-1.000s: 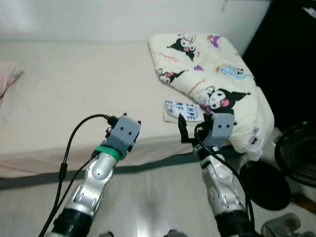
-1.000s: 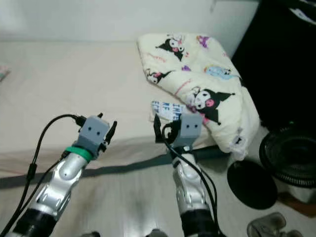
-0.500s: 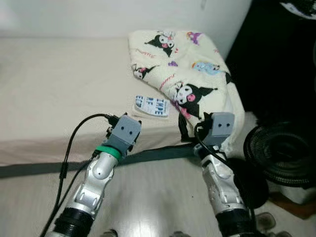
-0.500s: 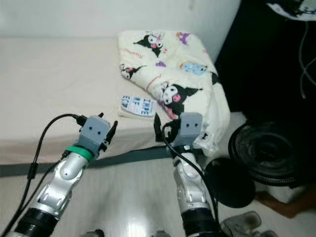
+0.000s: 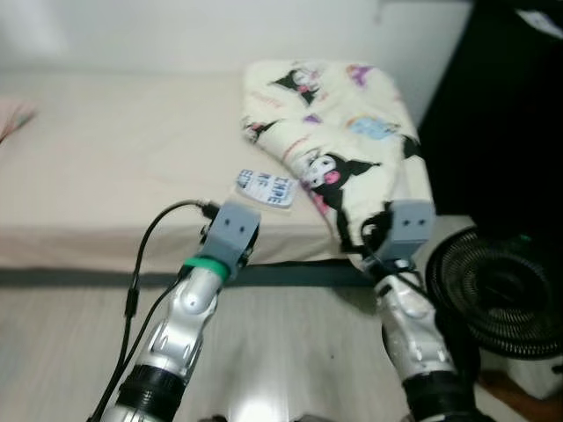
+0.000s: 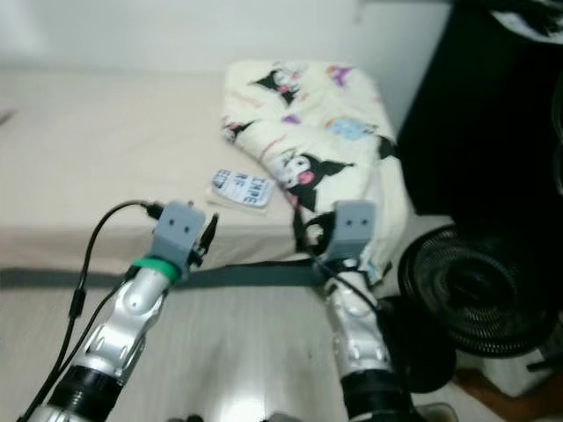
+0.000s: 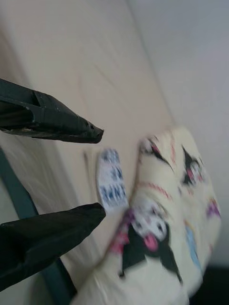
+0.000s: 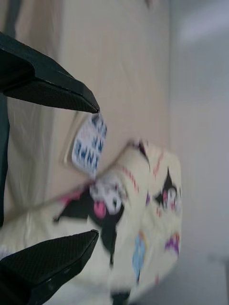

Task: Clean up the room

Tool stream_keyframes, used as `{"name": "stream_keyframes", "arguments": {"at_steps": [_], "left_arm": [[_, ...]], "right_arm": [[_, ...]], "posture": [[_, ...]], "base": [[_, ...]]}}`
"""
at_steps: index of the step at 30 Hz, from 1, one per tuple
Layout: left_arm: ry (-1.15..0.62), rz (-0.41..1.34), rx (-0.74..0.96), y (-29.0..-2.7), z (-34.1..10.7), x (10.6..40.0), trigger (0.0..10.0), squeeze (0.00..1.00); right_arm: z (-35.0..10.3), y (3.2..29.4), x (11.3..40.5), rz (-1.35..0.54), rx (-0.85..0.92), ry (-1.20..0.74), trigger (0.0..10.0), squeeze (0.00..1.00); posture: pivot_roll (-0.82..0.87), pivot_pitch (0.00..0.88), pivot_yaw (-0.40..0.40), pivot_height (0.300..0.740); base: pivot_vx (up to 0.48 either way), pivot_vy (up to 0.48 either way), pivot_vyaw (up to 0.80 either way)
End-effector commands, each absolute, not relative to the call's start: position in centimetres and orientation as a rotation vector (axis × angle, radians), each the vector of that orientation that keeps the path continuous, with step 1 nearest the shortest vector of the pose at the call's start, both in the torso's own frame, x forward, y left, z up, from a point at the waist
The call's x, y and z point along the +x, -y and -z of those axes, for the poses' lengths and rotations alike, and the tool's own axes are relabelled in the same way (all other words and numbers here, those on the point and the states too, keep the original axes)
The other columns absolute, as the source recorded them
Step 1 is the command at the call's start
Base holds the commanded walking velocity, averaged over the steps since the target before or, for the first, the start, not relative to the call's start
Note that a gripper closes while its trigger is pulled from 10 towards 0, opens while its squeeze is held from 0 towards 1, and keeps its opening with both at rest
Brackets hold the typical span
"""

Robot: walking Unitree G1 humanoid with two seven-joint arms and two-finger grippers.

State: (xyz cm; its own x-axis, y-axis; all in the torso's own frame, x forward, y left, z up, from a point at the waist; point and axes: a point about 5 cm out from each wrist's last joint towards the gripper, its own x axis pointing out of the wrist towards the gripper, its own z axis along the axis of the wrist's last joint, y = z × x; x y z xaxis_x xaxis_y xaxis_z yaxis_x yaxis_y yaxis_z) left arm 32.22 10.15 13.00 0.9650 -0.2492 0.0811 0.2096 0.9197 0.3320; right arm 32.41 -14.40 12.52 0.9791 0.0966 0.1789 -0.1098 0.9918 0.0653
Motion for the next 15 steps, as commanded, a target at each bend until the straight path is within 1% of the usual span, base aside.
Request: {"name": "stream_keyframes", "arguments": {"at_steps": [1,5,15], "left_arm": [[0.112,0.213,0.329,-10.59,-12.66,32.11,10.0,0.00],[0.116,0.210,0.335,-10.59,-12.72,32.15,10.0,0.00],[0.122,0.211,0.339,-10.52,-12.95,32.30,10.0,0.00]], "right_arm": [[-12.08,14.06,32.31,-0.112,0.079,0.159,10.0,0.00],[-12.07,14.05,32.30,-0.112,0.078,0.160,10.0,0.00],[-12.34,13.64,32.17,-0.122,0.101,0.179,10.0,0.00]], "posture": [[-0.06,0.024,0.008,0.736],[-0.06,0.024,0.008,0.736],[-0.07,0.031,0.012,0.736]], "base": [[0.000,0.000,0.72],[0.000,0.000,0.72],[0.466,0.000,0.00]]}}
